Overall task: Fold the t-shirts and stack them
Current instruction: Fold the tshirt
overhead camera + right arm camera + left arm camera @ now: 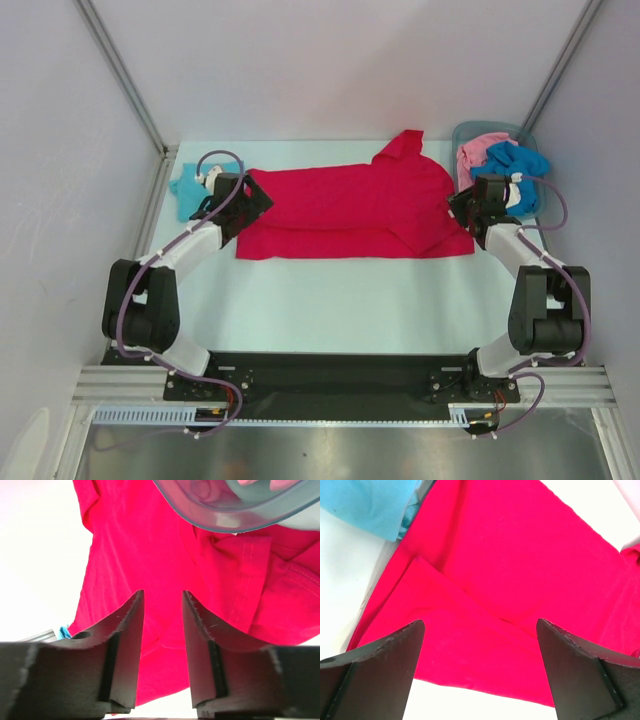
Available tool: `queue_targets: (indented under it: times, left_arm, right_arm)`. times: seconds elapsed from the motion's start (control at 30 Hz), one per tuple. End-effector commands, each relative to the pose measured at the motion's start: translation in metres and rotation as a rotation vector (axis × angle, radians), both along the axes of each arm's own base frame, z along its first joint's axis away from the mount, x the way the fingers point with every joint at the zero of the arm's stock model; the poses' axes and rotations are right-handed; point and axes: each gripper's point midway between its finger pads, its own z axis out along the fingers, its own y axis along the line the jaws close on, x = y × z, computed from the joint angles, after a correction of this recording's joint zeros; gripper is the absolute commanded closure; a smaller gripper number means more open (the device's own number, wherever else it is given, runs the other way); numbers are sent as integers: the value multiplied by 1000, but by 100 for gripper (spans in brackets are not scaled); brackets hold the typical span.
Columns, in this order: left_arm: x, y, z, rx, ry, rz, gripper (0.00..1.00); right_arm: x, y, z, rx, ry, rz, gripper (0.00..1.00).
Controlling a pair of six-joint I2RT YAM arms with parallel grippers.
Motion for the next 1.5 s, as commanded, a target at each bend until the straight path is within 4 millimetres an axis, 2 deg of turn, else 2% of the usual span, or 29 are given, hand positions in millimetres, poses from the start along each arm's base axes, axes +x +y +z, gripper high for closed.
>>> queue_targets:
  times: [0.0, 0.17, 0.23, 0.27, 0.33, 0.37, 0.4, 0.43, 0.47, 0.5, 0.53, 0.63, 0.67, 0.7, 0.73, 0.8, 0.83, 0.87, 0.93, 0.97, 1.0, 1.03, 1.07, 1.1, 1.23, 1.27, 1.3, 1.4, 1.47]
  left_arm:
    - [10, -4, 27, -7, -70, -14, 0]
    - [9, -5, 38, -17, -94, -20, 0]
    - [11, -8, 42, -28, -98, -30, 0]
    - [16, -11, 50, -36, -115, -36, 0]
    - [27, -17, 51, -47, -114, -56, 0]
    - [38, -28, 68, -77, -151, -97, 0]
    - [45, -35, 76, -87, -171, -130, 0]
    - [55, -42, 71, -94, -171, -155, 0]
    - [63, -57, 86, -137, -207, -214, 0]
    - [70, -64, 88, -160, -218, -236, 0]
    - [78, -70, 77, -177, -196, -258, 0]
    - [102, -92, 105, -247, -265, -347, 0]
    - [109, -95, 93, -254, -247, -357, 0]
    - [113, -97, 93, -264, -246, -372, 0]
    - [118, -99, 90, -273, -241, -378, 0]
    - [131, -102, 82, -321, -224, -402, 0]
    - [141, -103, 91, -337, -244, -413, 0]
    - [149, -101, 71, -356, -209, -412, 0]
    - [159, -109, 81, -432, -259, -462, 0]
    - [167, -106, 82, -456, -268, -459, 0]
    - [173, -108, 69, -495, -244, -449, 0]
    - [176, -112, 70, -522, -259, -472, 0]
    - [180, -111, 72, -533, -270, -471, 0]
    - [183, -112, 61, -536, -253, -464, 0]
    - [191, -111, 50, -512, -237, -460, 0]
    - [192, -111, 47, -498, -232, -459, 0]
    - [193, -109, 43, -475, -222, -461, 0]
    - [189, -105, 22, -440, -136, -443, 0]
    - [187, -103, 19, -411, -122, -441, 0]
  right_arm:
    - [6, -2, 31, -40, -80, 10, 58]
    - [9, 3, 65, -83, -152, 50, 57]
    - [15, 9, 69, -80, -160, 88, 57]
    - [26, 25, 73, -70, -167, 130, 57]
    - [37, 42, 77, -44, -176, 205, 57]
    - [48, 52, 91, -39, -206, 235, 57]
    - [56, 61, 82, -33, -189, 264, 57]
    - [62, 68, 80, -37, -168, 285, 57]
    - [74, 80, 99, -36, -201, 319, 57]
    - [87, 87, 82, -34, -163, 341, 57]
    - [92, 92, 78, -32, -140, 362, 58]
    - [114, 102, 80, -33, -144, 402, 58]
    - [119, 102, 81, -32, -148, 413, 58]
    - [127, 100, 90, -34, -172, 412, 58]
    - [134, 93, 76, -32, -139, 402, 58]
    - [143, 82, 70, -21, -124, 385, 58]
    - [152, 72, 63, -13, -111, 367, 58]
    - [155, 69, 59, -6, -109, 367, 58]
    - [167, 65, 59, 1, -129, 373, 58]
    - [172, 65, 44, 19, -113, 390, 58]
    - [176, 68, 39, 30, -116, 408, 58]
    - [181, 73, 40, 44, -140, 434, 58]
    - [188, 82, 29, 77, -139, 476, 58]
    - [192, 85, 28, 89, -150, 492, 58]
    - [208, 96, 11, 120, -154, 560, 58]
    - [215, 105, 26, 119, -193, 595, 57]
    - [217, 110, 1, 140, -153, 611, 57]
    - [223, 132, -9, 154, -151, 662, 57]
    - [224, 140, -15, 145, -145, 672, 57]
